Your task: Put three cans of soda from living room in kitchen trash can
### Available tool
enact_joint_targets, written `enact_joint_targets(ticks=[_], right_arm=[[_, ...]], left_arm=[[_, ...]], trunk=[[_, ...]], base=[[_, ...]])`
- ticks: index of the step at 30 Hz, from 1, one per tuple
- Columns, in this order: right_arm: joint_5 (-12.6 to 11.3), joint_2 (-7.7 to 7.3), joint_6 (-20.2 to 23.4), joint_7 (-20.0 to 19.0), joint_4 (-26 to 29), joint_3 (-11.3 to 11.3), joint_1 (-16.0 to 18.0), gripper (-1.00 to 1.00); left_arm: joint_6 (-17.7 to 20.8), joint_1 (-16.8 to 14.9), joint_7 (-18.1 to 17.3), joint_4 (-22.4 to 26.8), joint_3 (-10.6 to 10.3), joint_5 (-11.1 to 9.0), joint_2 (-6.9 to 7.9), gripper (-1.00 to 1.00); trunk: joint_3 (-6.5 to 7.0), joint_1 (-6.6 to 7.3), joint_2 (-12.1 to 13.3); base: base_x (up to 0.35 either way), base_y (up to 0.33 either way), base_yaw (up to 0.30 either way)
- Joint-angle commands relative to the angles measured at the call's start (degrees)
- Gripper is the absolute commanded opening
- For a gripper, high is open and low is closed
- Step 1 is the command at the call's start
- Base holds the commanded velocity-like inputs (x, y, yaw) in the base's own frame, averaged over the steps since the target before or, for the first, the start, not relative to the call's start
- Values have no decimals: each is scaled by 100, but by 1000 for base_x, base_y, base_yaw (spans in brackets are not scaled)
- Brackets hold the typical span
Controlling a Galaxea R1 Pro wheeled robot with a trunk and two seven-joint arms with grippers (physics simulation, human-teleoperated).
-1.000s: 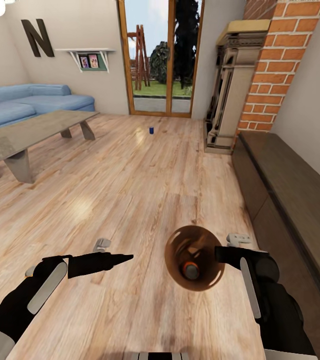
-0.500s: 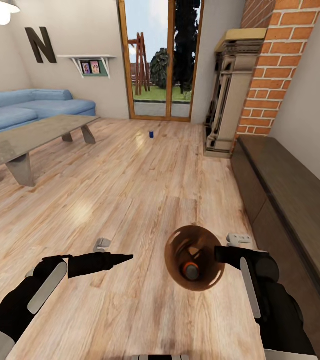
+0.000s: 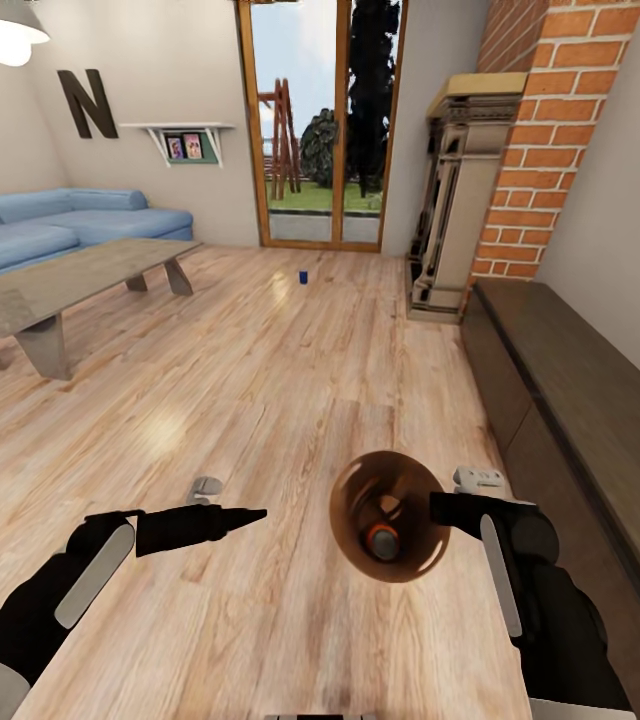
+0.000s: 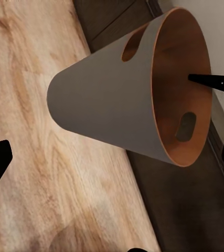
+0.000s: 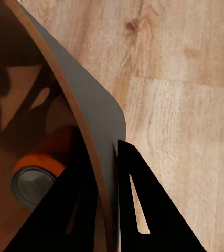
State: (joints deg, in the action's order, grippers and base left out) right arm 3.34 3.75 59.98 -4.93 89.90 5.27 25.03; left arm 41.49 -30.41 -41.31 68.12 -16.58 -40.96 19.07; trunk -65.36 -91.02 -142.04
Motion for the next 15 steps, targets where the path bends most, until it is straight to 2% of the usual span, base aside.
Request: enact_joint_targets(ticks=[1, 15], right_arm=[[-106, 1, 2, -25, 2, 0, 2, -100], [-105, -4, 2, -25, 2, 9, 2, -100]], left_arm=[[0, 0, 1, 0, -1, 1, 0, 100], [-1, 0, 8, -5, -3, 1, 0, 100]], trunk=[[10, 0, 0], [103, 0, 0]], base=[[0, 0, 0], [0, 0, 0]])
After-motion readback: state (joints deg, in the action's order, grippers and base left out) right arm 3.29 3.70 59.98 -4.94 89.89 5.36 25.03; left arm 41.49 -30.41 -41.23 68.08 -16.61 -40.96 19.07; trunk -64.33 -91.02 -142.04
